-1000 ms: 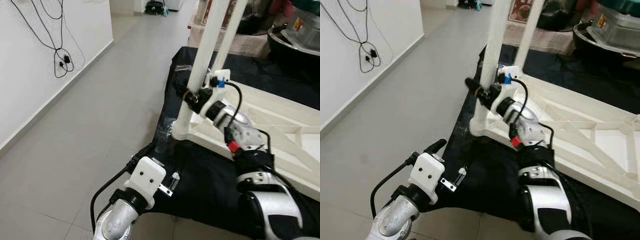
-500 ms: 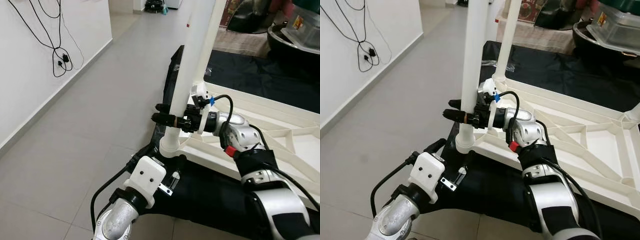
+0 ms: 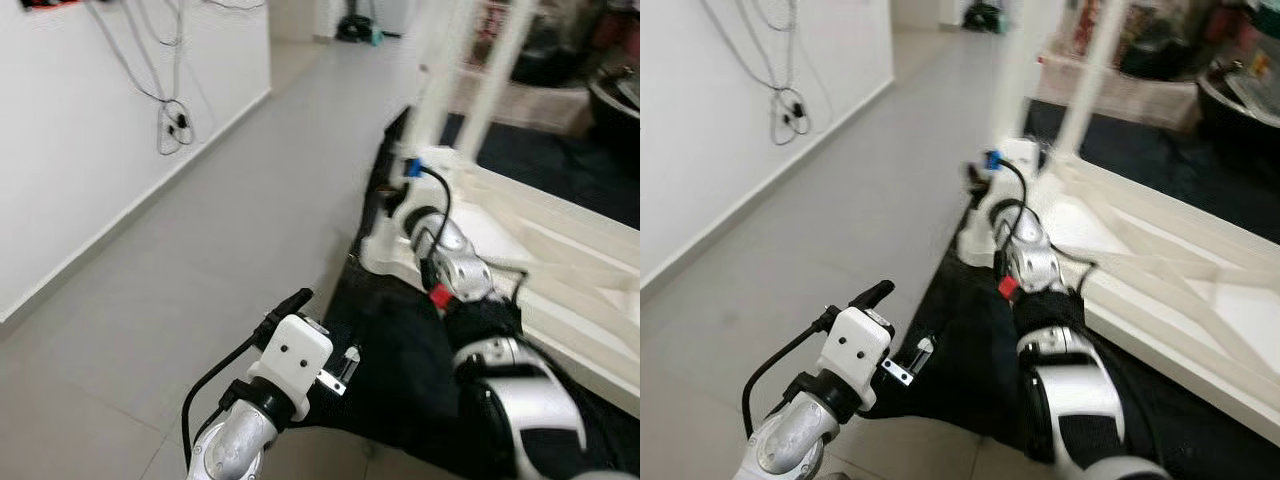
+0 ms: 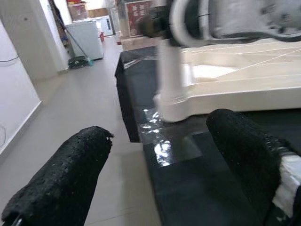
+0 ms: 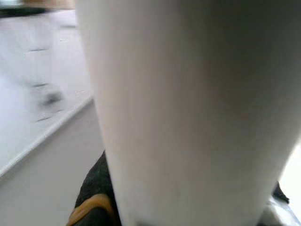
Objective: Building children table
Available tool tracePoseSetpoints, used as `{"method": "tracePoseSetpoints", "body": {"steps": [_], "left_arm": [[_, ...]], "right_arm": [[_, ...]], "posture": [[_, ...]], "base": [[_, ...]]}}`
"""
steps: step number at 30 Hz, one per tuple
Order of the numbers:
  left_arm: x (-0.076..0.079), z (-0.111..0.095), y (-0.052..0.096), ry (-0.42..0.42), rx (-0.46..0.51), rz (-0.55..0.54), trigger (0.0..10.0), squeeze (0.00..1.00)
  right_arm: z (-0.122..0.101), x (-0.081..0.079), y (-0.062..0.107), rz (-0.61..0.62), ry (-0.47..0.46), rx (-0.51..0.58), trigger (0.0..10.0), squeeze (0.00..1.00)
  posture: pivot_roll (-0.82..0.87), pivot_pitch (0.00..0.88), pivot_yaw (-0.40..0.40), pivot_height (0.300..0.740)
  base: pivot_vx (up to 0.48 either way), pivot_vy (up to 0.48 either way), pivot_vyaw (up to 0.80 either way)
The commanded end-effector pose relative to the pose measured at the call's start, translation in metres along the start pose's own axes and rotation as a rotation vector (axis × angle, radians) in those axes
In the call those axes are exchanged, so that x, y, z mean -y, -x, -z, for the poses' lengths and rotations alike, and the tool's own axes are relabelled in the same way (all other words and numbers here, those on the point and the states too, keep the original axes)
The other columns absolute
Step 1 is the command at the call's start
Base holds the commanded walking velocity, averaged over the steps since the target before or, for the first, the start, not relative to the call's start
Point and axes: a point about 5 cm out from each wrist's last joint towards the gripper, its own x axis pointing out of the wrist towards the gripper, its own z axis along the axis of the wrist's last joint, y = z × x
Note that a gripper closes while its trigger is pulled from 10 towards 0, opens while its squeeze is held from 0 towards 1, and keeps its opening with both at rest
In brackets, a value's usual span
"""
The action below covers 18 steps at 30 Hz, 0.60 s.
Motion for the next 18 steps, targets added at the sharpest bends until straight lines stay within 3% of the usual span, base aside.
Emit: {"method": "tracePoseSetpoints", "body": {"steps": [1, 3, 4, 6, 7, 9, 10, 13, 14, 15, 16, 18], "left_arm": [[0.003, 0.004, 0.0, -0.009, -0.018, 0.013, 10.0, 0.0], [0.003, 0.004, 0.0, -0.009, -0.018, 0.012, 10.0, 0.0], [0.003, 0.004, 0.0, -0.008, -0.018, 0.012, 10.0, 0.0], [0.004, 0.004, 0.0, -0.008, -0.018, 0.012, 10.0, 0.0], [0.004, 0.004, 0.0, -0.007, -0.018, 0.013, 10.0, 0.0], [0.004, 0.004, 0.0, -0.006, -0.018, 0.014, 10.0, 0.0], [0.004, 0.005, 0.0, -0.007, -0.019, 0.014, 10.0, 0.0], [0.004, 0.005, 0.0, -0.008, -0.019, 0.014, 10.0, 0.0], [0.004, 0.005, 0.0, -0.007, -0.018, 0.013, 10.0, 0.0], [0.004, 0.005, 0.0, -0.007, -0.018, 0.013, 10.0, 0.0], [0.004, 0.005, 0.0, -0.006, -0.018, 0.013, 10.0, 0.0], [0.004, 0.005, 0.0, -0.006, -0.018, 0.013, 10.0, 0.0]], "right_arm": [[0.038, 0.028, 0.01, 0.21, 0.008, -0.196, 0.0, 0.0], [0.037, 0.022, 0.015, 0.229, -0.01, -0.174, 0.0, 0.0], [0.035, 0.012, 0.014, 0.18, -0.048, -0.153, 10.0, 0.0], [0.033, 0.005, 0.013, 0.157, -0.075, -0.137, 10.0, 0.0], [0.025, -0.006, 0.01, 0.082, -0.117, -0.085, 10.0, 0.33], [0.02, -0.013, 0.009, 0.034, -0.144, -0.048, 10.0, 0.33], [0.005, -0.026, 0.007, -0.065, -0.158, 0.048, 10.0, 1.0], [0.001, -0.028, 0.007, -0.073, -0.156, 0.066, 10.0, 1.0], [-0.007, -0.035, 0.008, -0.187, -0.198, 0.077, 10.0, 0.0], [-0.007, -0.035, 0.008, -0.187, -0.198, 0.077, 10.0, 0.0], [-0.016, -0.044, 0.009, -0.471, -0.236, 0.085, 10.0, 0.0], [-0.02, -0.047, 0.012, -0.676, -0.229, 0.088, 10.0, 0.0]], "posture": [[0.14, 0.091, -0.089, 0.74], [0.14, 0.086, -0.089, 0.74], [0.13, 0.083, -0.086, 0.74], [0.13, 0.083, -0.086, 0.74], [0.13, 0.08, -0.089, 0.74], [0.13, 0.08, -0.089, 0.74], [0.13, 0.077, -0.089, 0.74], [0.13, 0.077, -0.089, 0.74], [0.14, 0.07, -0.089, 0.74], [0.14, 0.07, -0.089, 0.74], [0.14, 0.069, -0.088, 0.74], [0.13, 0.067, -0.085, 0.74]], "base": [[0.0, 0.0, 0.0], [0.0, 0.0, 0.0], [0.0, 0.0, 0.0], [0.0, 0.0, 0.0], [0.0, 0.0, 0.0], [0.0, 0.0, 0.0], [0.0, 0.0, 0.0], [0.0, 0.0, 0.0], [0.0, 0.0, 0.0], [0.0, 0.0, 0.0], [0.0, 0.0, 0.0], [0.0, 0.0, 0.0]]}}
